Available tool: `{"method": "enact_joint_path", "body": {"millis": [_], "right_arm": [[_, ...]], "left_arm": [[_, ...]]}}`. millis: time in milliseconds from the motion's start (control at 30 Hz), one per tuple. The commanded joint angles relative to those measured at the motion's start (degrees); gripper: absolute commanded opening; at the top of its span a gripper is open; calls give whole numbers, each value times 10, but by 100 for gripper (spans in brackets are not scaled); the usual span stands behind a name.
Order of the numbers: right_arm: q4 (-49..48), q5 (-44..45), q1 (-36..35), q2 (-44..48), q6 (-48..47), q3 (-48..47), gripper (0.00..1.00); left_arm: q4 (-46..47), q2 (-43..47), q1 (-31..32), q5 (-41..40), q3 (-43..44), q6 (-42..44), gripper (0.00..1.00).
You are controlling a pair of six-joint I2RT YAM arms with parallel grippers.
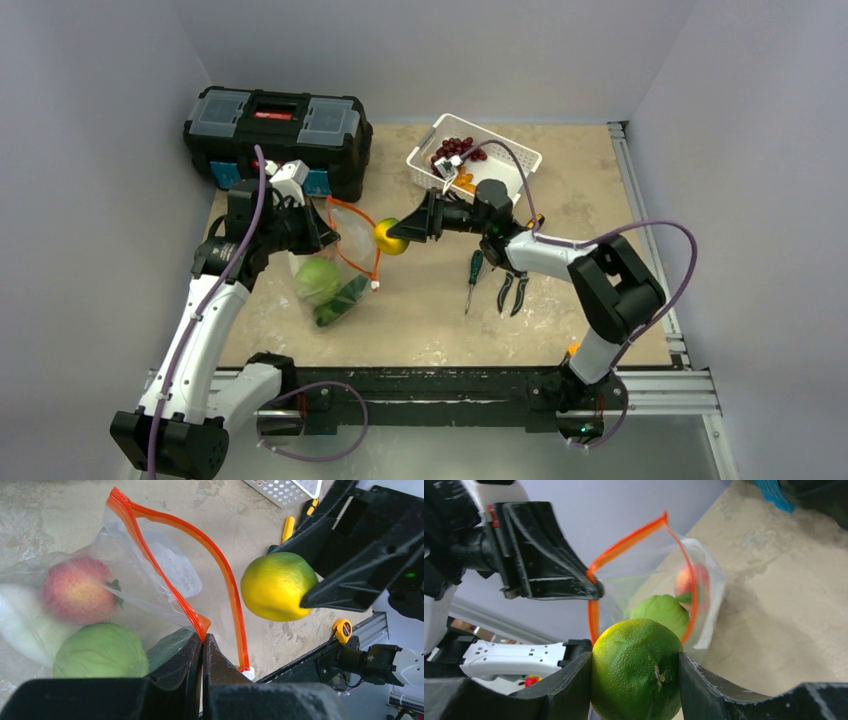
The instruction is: Place the food in the zip-top bag and seal the zipper
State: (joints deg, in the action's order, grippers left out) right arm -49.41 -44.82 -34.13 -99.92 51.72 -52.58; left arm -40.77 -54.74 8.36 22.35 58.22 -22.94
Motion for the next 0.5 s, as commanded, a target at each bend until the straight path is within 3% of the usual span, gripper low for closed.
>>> {"method": "enact_joint_path", "body": {"millis": [0, 100, 200, 467], "right_arm": [[76, 14, -7, 83, -93, -47, 0], [196, 59, -28, 102, -169, -91, 0], [233, 85, -60, 90, -198, -120, 0], [284, 123, -112, 9, -215, -196, 27]], "left_arm": [[21, 8, -1, 5, -2, 6, 0], [21, 8, -1, 6, -3, 6, 0], [22, 9, -1, 5, -3, 6, 0], [21, 6, -1, 1, -4, 7, 0]]}}
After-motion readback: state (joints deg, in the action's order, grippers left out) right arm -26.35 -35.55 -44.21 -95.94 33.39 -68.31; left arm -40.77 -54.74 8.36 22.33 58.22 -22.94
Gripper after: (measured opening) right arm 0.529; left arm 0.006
